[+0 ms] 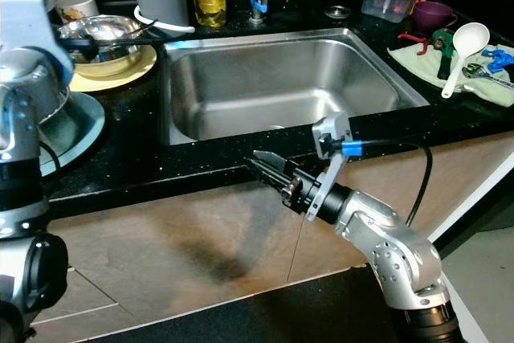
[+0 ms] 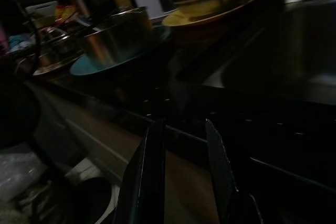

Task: Kitchen organization

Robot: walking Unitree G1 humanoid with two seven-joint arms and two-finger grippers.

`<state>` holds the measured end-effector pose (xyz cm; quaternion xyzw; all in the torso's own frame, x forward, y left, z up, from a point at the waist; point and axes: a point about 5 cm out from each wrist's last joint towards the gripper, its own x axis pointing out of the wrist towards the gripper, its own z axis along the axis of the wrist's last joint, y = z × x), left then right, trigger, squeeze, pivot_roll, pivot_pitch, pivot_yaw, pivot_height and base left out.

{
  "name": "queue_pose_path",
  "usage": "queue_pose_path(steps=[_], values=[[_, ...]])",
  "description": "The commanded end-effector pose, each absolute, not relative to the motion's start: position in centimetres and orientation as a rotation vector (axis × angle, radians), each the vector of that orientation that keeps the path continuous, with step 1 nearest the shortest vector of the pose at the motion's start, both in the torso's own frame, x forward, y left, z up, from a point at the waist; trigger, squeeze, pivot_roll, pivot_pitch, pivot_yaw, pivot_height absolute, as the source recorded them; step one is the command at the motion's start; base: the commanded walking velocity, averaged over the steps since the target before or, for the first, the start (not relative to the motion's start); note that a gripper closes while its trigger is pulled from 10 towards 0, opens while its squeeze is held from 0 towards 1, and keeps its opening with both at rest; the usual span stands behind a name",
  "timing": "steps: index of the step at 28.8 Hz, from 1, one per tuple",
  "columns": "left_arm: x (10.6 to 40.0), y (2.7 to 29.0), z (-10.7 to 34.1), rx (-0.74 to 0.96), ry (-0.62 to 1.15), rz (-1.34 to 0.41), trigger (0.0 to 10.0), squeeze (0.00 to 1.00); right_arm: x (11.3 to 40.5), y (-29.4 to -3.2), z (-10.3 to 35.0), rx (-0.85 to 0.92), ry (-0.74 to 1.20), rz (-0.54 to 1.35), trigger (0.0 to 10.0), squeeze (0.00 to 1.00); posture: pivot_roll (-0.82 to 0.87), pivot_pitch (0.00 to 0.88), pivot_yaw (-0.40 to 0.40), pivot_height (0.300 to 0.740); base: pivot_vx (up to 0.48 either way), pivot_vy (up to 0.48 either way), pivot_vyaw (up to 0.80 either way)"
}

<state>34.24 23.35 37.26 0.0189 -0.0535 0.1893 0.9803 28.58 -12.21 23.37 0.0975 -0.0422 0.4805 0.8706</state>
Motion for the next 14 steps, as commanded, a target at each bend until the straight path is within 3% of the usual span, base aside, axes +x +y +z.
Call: queue_pose_path(steps=[1, 8, 10, 14], values=[[33.8, 24.0, 37.8, 0.021, -0.099, 0.427, 10.0, 0.00, 28.6, -12.2, 23.2, 0.189, -0.081, 1.022, 10.0, 0.00, -0.05, 0.141, -0.021, 0.740, 0.000, 0.000, 0.00], [32.9, 25.5, 37.1, -0.088, -0.052, 0.516, 10.0, 0.00, 28.4, -12.1, 22.8, 0.157, -0.053, 1.072, 10.0, 0.00, -0.04, 0.143, -0.025, 0.740, 0.000, 0.000, 0.00], [31.8, 27.6, 36.5, -0.137, -0.026, 0.607, 10.0, 0.00, 28.4, -12.1, 22.7, 0.143, -0.042, 1.104, 10.0, 0.00, -0.03, 0.143, -0.037, 0.740, 0.000, 0.000, 0.00], [31.5, 28.6, 36.2, -0.167, -0.009, 0.637, 10.0, 0.00, 28.5, -12.0, 22.6, 0.130, -0.032, 1.129, 10.0, 0.00, -0.03, 0.144, -0.043, 0.740, 0.000, 0.000, 0.00]])
